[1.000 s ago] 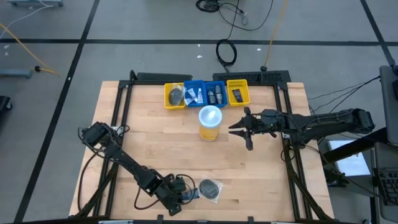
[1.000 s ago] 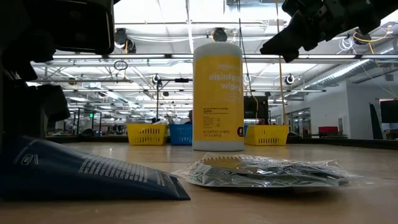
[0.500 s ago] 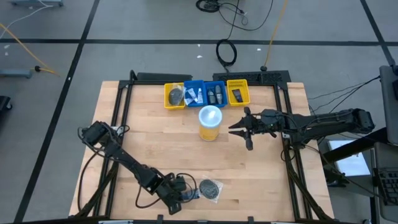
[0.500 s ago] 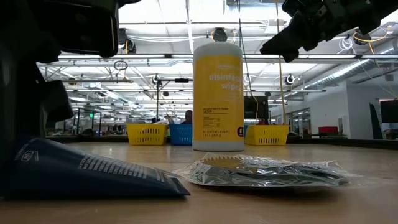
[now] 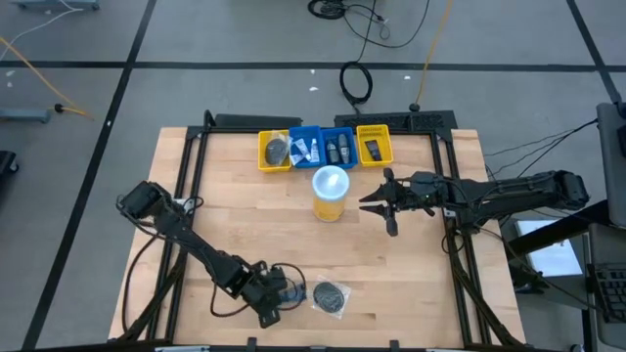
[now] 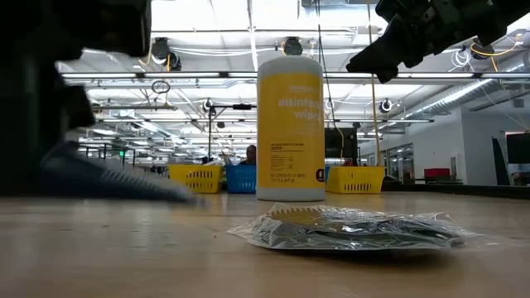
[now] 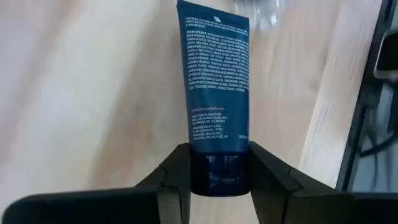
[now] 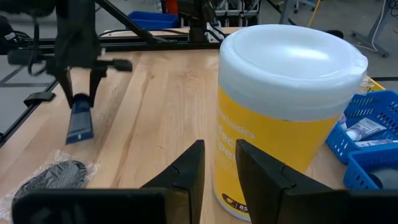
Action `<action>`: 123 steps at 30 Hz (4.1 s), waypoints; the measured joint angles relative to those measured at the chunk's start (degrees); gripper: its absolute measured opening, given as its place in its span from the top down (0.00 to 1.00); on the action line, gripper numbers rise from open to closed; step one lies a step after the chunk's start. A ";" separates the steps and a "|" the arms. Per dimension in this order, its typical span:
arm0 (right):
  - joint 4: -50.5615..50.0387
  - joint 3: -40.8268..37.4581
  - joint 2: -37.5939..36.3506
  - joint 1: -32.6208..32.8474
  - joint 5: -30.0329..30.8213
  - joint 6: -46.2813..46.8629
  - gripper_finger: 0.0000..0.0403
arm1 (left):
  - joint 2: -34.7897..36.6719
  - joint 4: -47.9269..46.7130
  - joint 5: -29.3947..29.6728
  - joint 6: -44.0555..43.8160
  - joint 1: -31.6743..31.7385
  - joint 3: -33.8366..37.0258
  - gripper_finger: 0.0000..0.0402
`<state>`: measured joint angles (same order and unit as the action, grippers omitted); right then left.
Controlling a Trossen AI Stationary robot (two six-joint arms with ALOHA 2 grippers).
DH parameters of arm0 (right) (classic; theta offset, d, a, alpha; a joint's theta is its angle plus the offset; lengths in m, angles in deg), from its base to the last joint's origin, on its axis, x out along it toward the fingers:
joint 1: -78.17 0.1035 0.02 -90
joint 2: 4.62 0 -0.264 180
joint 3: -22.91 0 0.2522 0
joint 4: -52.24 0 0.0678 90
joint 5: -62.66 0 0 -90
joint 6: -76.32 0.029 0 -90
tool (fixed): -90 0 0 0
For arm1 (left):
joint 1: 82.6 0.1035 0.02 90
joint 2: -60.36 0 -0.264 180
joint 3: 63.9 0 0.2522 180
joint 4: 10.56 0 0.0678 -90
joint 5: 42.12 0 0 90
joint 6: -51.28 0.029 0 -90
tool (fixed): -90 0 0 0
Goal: Pick & Place Travel size toiletries
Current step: Put the shaving cream into the right yellow basket
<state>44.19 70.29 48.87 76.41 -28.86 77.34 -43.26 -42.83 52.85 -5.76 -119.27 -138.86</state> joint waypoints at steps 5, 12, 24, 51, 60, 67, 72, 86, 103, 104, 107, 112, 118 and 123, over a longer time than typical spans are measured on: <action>-0.02 0.00 0.00 -0.01 -0.01 -0.14 0.79 | 4.57 -2.17 6.68 2.54 0.05 -0.04 0.74; 0.07 -0.93 0.00 0.00 -0.02 -0.17 0.79 | 11.32 -2.42 18.51 9.37 0.05 -0.14 0.74; 5.66 -1.29 -0.02 -0.02 -0.22 3.29 0.79 | 15.39 -0.15 38.01 26.14 2.38 -0.25 0.74; 23.98 -1.29 5.12 -0.02 -7.63 16.45 0.79 | 15.43 15.39 44.11 56.80 13.65 -0.29 0.74; 35.78 -1.29 11.94 -0.02 -10.77 18.91 0.79 | 15.43 15.20 44.09 56.93 14.54 -0.29 0.74; 41.53 -1.29 14.29 0.00 -10.80 19.34 0.79 | 15.43 15.16 43.19 56.92 14.54 -0.29 0.74; 42.98 -1.29 14.82 0.00 -10.80 19.37 0.79 | 15.43 15.11 43.14 56.88 14.54 -0.31 0.74; 43.93 0.54 19.72 1.51 -10.64 19.11 0.79 | 15.43 15.11 43.10 56.79 14.58 -0.31 0.74; 44.27 3.72 22.73 1.36 -13.96 17.72 0.85 | 15.50 13.93 42.93 57.09 14.54 -0.42 0.74; 44.17 3.72 22.73 1.36 -13.80 17.52 0.89 | 15.50 13.91 42.97 56.93 14.54 -0.40 0.74; 44.16 3.72 22.73 1.36 -13.64 16.32 0.98 | 15.50 13.91 43.14 56.98 14.54 -0.40 0.74; 44.00 3.72 22.73 1.36 -13.38 15.04 0.99 | 15.50 13.95 43.08 56.95 14.54 -0.40 0.74; 43.98 3.72 22.73 1.37 -13.55 14.68 1.00 | 15.45 14.37 43.01 56.58 14.59 -0.38 0.64; 44.02 3.74 22.67 1.40 -13.68 14.14 1.00 | 15.43 14.49 43.08 56.42 14.65 -0.31 0.54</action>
<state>88.21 74.03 71.54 77.81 -42.54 91.48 -27.82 -28.34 95.94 50.65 -104.62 -139.18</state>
